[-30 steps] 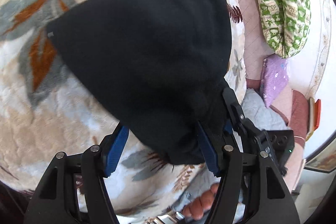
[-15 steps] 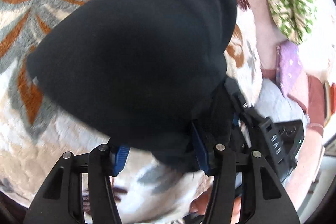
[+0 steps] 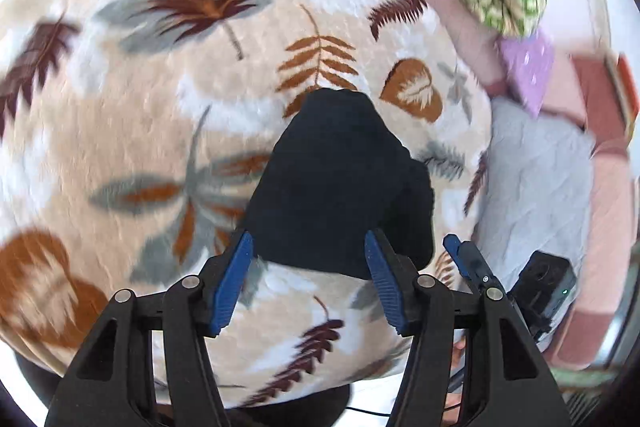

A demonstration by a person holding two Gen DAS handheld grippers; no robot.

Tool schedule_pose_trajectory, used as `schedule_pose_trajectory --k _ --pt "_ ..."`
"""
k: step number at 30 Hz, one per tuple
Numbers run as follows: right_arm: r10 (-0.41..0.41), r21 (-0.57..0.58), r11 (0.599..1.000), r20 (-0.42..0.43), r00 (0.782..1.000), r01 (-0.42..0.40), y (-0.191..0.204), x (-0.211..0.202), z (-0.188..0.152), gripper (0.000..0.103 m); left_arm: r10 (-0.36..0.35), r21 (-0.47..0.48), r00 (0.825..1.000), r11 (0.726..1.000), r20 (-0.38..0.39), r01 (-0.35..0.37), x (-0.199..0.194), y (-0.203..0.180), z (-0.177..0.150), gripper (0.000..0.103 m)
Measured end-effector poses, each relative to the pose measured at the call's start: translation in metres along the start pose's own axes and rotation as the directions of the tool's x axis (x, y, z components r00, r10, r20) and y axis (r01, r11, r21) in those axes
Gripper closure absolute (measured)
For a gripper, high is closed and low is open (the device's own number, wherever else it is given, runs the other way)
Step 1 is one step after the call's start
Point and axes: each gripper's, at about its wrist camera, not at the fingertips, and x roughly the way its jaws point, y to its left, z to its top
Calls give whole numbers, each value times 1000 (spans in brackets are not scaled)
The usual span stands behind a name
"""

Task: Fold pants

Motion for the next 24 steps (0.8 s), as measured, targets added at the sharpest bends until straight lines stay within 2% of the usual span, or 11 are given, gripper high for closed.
schedule_pose_trajectory --k 3,6,7,12,17,21,24 --pt "-10 49 999 0 1000 10 -6 9 -5 43 36 62 999 997 -24 -34 11 -13 7 45" --pt "-31 76 997 4 1000 31 -10 17 -7 43 51 102 999 994 -3 -51 22 -25 16 45" --pt "-33 82 996 7 999 32 -10 19 -7 43 81 125 997 989 -10 -79 30 -32 22 45" --pt "-52 90 995 11 999 51 -11 30 -7 43 175 119 984 978 -7 -173 56 -36 54 45" --pt "-121 38 992 -5 993 121 -17 43 -11 46 208 104 976 974 -64 -201 81 -20 75 43" --pt "-123 111 986 -24 992 125 -43 55 -17 51 179 105 981 980 -71 -172 98 -7 79 35" --pt "-116 140 983 -34 993 119 -55 63 -26 52 185 126 981 976 -56 -177 94 -11 76 35"
